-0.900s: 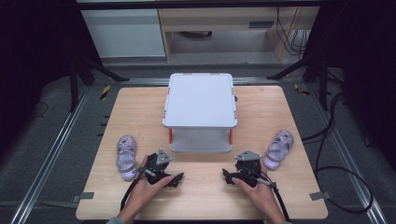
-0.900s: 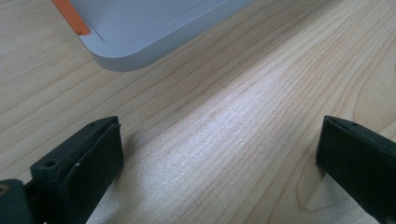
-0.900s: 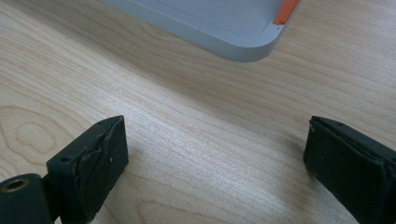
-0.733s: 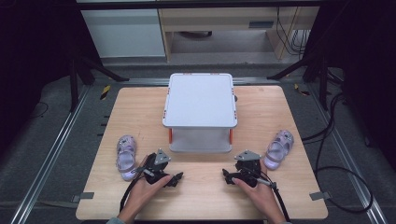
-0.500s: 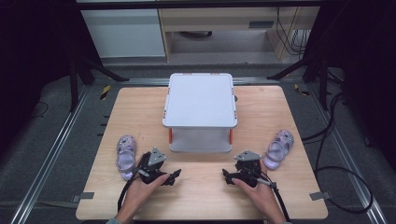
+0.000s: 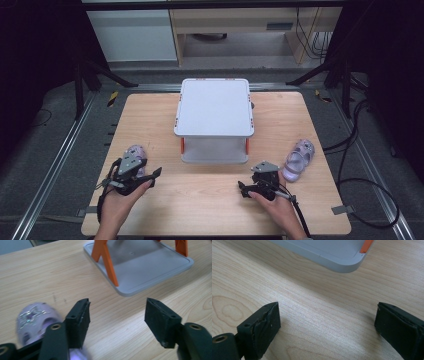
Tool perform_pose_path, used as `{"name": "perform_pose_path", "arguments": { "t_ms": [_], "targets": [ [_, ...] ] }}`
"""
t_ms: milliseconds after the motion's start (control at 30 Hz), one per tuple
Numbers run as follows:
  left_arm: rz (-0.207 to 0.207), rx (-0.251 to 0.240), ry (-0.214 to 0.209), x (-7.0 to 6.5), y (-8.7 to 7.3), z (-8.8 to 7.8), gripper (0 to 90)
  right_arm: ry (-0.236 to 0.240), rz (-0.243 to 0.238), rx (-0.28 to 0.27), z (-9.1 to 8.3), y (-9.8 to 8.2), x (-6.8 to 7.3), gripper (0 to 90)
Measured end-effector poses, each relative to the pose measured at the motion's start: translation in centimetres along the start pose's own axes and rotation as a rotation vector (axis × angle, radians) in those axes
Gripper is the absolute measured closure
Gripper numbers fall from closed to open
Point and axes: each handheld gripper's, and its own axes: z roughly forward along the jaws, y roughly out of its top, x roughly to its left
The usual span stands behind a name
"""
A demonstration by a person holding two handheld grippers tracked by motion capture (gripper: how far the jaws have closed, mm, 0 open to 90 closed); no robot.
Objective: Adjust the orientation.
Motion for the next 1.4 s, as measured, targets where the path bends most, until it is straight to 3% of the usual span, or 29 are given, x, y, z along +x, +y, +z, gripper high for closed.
{"name": "perform_pose_path", "arguments": {
  "t_ms": [133,267,567,733,833,1000,1100,1267,1400],
  "targets": [
    [-0.018,0.028,0.031,0.8,-0.9,-0.3,43.4,0.001,0.002,0.001,0.0,0.0,0.0,6.6],
    [-0.004,0.054,0.089,1.0,-2.0,-0.2,43.6,0.002,0.002,0.001,0.0,0.0,0.0,6.6],
    [-0.048,0.126,0.07,1.9,-3.1,1.5,41.5,0.002,0.002,0.001,0.0,0.0,0.0,6.6],
    [-0.099,0.138,0.048,2.8,-3.1,2.7,40.0,0.002,0.002,0.001,0.0,0.0,0.0,6.6],
    [-0.094,0.144,0.043,2.8,-2.8,3.3,41.7,0.003,0.002,0.001,0.0,0.0,0.0,6.6],
    [-0.07,0.151,0.062,3.1,-2.5,4.2,54.3,0.002,0.002,0.001,0.0,0.0,0.0,6.6],
    [-0.055,0.145,0.071,3.2,-2.6,4.0,63.0,0.003,0.002,0.001,0.0,0.0,0.0,6.6],
    [-0.07,0.147,0.079,3.7,-2.9,3.4,75.6,0.003,0.001,0.001,0.0,0.0,0.0,6.6],
    [-0.056,0.147,0.096,4.0,-3.0,2.9,81.8,0.004,0.0,0.001,0.0,0.0,0.0,6.6]
  ]
}}
